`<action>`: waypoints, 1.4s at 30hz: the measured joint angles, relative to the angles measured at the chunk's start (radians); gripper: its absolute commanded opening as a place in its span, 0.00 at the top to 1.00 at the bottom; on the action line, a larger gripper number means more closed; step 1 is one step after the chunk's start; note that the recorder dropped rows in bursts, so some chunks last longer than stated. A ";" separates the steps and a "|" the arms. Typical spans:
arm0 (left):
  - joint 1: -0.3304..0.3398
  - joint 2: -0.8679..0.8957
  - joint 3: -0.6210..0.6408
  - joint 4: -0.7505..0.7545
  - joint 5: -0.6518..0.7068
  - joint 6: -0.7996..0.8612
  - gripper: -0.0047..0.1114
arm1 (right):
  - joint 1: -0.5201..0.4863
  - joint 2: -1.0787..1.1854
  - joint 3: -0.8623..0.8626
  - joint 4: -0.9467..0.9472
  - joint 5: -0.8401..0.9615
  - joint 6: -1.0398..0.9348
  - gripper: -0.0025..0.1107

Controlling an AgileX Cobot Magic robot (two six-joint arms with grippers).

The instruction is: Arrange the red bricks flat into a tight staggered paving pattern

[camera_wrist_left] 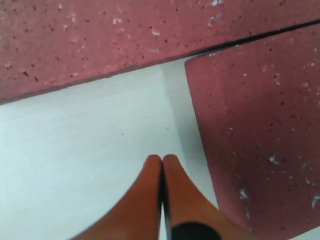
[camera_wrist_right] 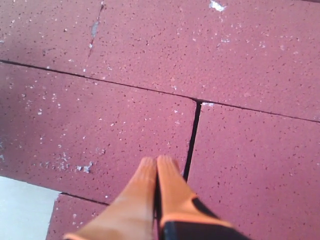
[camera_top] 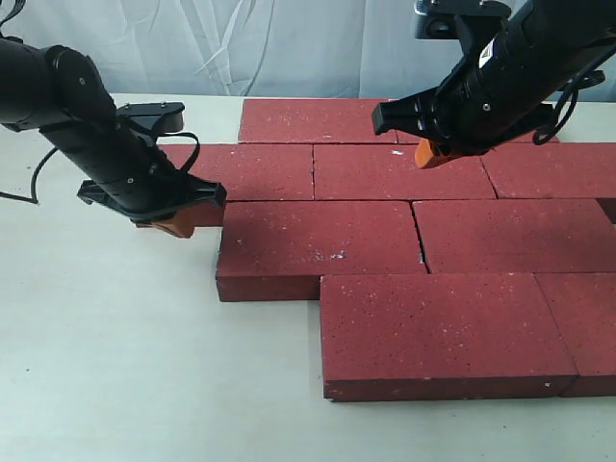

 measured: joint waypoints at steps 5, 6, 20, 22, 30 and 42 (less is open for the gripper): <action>-0.039 0.052 0.000 -0.017 -0.001 0.000 0.96 | 0.000 0.000 0.000 0.000 -0.002 0.000 0.99; -0.043 0.058 0.000 -0.019 -0.001 0.000 0.96 | 0.000 0.000 0.000 0.000 -0.002 0.000 0.99; -0.061 0.068 0.002 -0.097 -0.034 0.068 0.96 | 0.000 0.000 0.000 0.005 -0.002 0.000 0.99; -0.061 0.068 0.002 -0.097 -0.034 0.070 0.96 | 0.000 0.000 0.000 0.005 -0.002 0.000 0.99; -0.061 0.068 0.002 -0.033 -0.034 0.074 0.96 | 0.000 0.000 0.000 0.007 -0.002 0.000 0.99; -0.061 -0.043 -0.016 0.269 0.002 -0.108 0.96 | 0.000 0.000 0.000 0.084 -0.002 -0.067 0.99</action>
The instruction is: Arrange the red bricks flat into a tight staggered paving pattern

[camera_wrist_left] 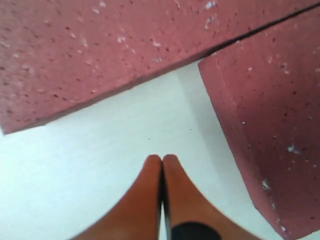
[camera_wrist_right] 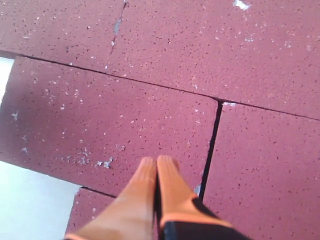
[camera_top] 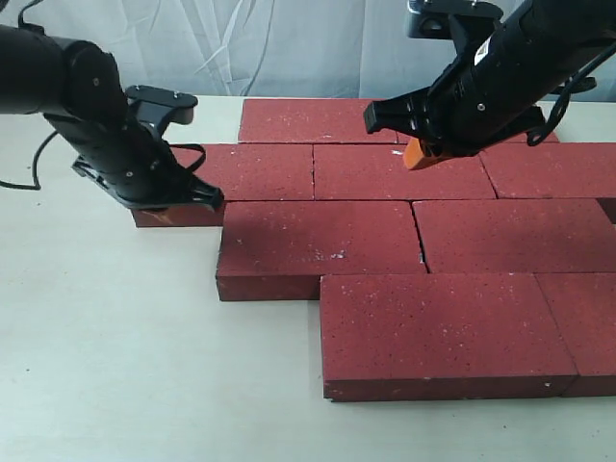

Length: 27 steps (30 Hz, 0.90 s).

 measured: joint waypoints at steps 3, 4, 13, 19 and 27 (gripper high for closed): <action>0.015 -0.053 0.000 0.020 0.003 -0.035 0.96 | 0.000 0.000 0.000 0.002 0.000 -0.006 0.99; 0.026 -0.071 0.000 0.020 0.004 -0.035 0.96 | 0.000 0.000 0.000 0.003 0.000 -0.007 0.99; 0.194 -0.176 0.000 -0.063 0.006 -0.058 0.96 | 0.000 0.000 0.000 0.004 0.000 -0.049 0.99; 0.306 -0.221 0.000 -0.164 0.004 -0.055 0.96 | -0.033 0.000 0.000 0.043 0.000 -0.078 0.98; 0.325 -0.306 0.000 -0.194 -0.015 -0.043 0.96 | -0.171 -0.016 0.000 0.077 0.025 -0.092 0.98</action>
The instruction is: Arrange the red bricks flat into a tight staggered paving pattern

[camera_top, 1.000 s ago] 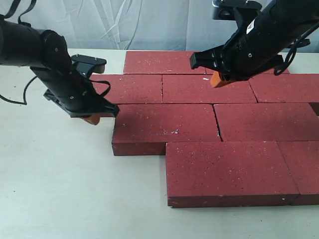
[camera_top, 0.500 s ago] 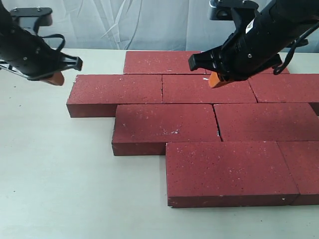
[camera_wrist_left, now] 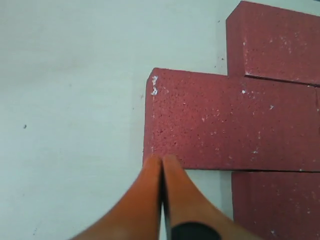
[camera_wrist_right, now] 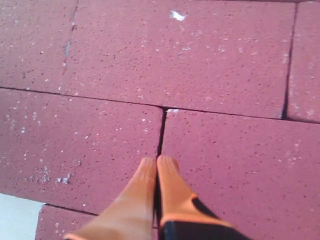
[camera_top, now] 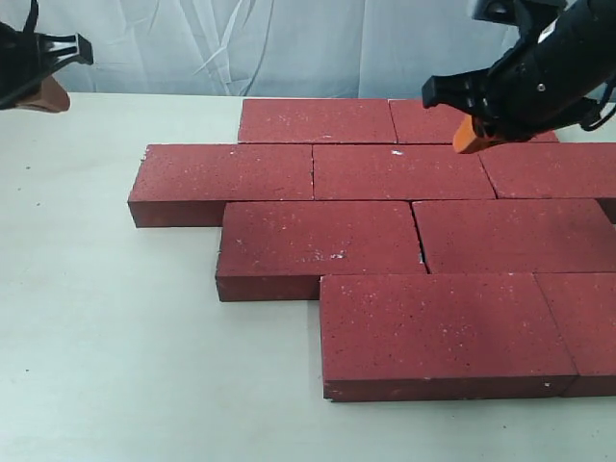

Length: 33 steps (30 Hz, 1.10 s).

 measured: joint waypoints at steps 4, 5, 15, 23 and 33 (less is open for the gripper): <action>0.000 -0.078 0.000 0.000 -0.018 0.008 0.96 | -0.040 -0.093 0.053 -0.002 -0.001 -0.002 0.98; 0.000 -0.087 0.000 0.000 -0.021 0.008 0.96 | -0.040 -0.114 0.069 -0.002 -0.005 -0.002 0.98; 0.000 -0.174 0.015 0.000 -0.043 0.008 0.96 | -0.040 -0.620 0.421 -0.085 -0.206 -0.002 0.98; 0.000 -0.198 0.046 -0.003 -0.079 0.008 0.96 | -0.040 -1.031 0.617 -0.124 -0.329 -0.002 0.98; 0.000 -0.198 0.046 -0.003 -0.085 0.008 0.96 | -0.042 -1.205 0.752 -0.130 -0.514 -0.002 0.98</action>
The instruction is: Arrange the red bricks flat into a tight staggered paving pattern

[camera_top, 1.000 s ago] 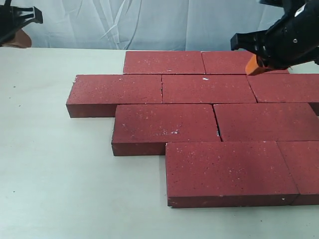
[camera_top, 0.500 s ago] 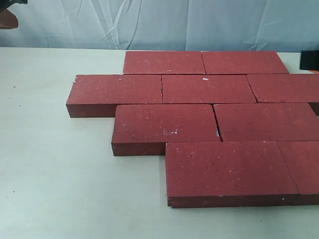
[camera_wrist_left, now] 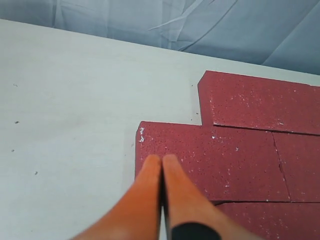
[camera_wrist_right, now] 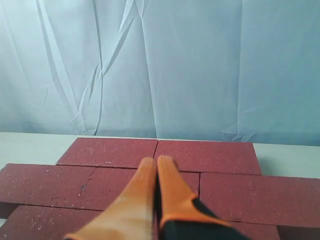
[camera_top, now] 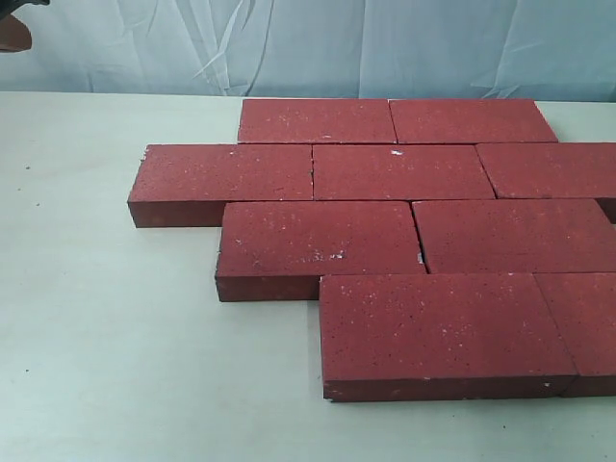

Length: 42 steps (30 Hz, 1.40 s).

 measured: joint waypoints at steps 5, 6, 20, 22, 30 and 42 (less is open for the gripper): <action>0.000 0.000 0.000 0.000 0.000 0.008 0.96 | 0.000 -0.001 0.000 -0.138 -0.037 0.000 0.98; 0.000 0.000 0.000 0.000 0.000 0.008 0.96 | 0.000 -0.002 0.000 -0.138 -0.037 0.000 0.98; 0.000 0.000 0.000 0.000 0.000 0.008 0.96 | 0.000 -0.002 0.000 -0.154 -0.037 0.000 0.98; 0.000 0.000 0.000 0.000 0.000 0.008 0.96 | 0.000 -0.002 0.000 -0.154 -0.037 0.000 0.98; 0.000 0.000 0.000 -0.006 -0.002 0.008 0.96 | 0.031 -0.002 0.000 -0.154 -0.037 0.000 0.98; 0.000 0.000 0.000 -0.017 -0.006 0.008 0.96 | 0.049 -0.002 0.000 -0.138 -0.037 0.000 0.98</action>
